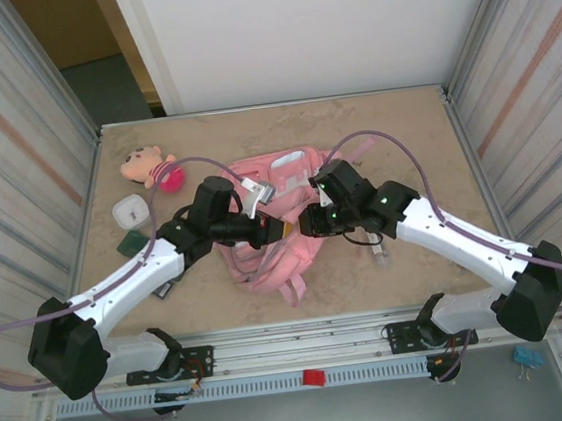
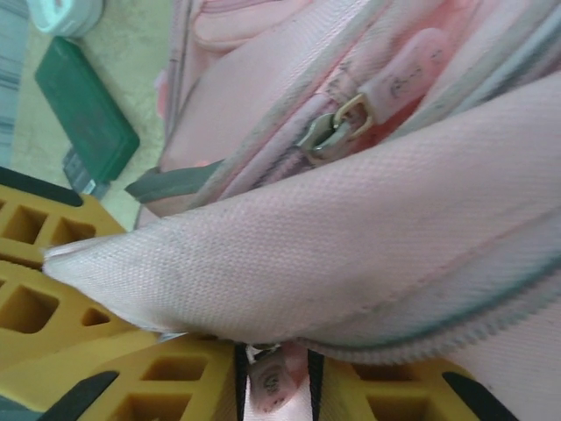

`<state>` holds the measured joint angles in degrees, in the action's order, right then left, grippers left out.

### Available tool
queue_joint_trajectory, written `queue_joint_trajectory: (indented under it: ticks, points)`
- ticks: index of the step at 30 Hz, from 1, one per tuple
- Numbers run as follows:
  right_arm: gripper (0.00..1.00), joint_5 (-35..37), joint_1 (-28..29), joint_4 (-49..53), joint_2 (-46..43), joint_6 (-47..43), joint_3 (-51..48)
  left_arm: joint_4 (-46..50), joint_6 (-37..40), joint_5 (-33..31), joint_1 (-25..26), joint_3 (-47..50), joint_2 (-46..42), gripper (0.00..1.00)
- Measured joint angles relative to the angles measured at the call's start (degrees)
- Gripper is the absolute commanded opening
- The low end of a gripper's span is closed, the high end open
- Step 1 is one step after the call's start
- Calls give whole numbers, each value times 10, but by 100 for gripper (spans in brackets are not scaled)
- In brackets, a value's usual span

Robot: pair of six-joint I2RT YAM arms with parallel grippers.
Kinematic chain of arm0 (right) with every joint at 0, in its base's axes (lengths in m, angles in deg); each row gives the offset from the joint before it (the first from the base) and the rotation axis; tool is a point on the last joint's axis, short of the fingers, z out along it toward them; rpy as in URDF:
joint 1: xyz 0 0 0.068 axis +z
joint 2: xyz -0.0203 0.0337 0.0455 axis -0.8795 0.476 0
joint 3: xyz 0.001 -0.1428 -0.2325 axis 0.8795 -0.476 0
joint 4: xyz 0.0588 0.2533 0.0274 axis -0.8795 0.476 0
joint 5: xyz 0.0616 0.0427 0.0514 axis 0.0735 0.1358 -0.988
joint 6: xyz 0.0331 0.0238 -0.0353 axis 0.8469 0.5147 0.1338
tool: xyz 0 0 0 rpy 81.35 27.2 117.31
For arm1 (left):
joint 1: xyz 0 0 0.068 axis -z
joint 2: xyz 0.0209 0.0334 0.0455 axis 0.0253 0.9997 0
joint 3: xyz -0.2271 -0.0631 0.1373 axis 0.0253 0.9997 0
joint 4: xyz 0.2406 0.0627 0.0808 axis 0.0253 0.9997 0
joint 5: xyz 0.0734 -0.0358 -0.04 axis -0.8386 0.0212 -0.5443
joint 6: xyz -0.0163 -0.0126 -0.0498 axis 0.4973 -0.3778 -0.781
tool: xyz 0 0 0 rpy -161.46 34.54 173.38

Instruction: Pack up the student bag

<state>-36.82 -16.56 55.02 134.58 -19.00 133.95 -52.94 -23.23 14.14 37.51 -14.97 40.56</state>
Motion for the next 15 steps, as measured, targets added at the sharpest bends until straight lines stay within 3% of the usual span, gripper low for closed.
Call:
queue_joint_trajectory:
  ticks: [7, 11, 15]
  points:
    - [29, 4, 0, 10, 15, -19, 12, 13, 11, -6, 0, -5, 0, 0]
    - [10, -16, -2, -3, 26, -32, 11, 26, 20, -12, 0, -7, 0, 0]
    - [0, -22, -5, 3, 28, -47, 12, 63, 56, -22, 0, -22, 0, 0]
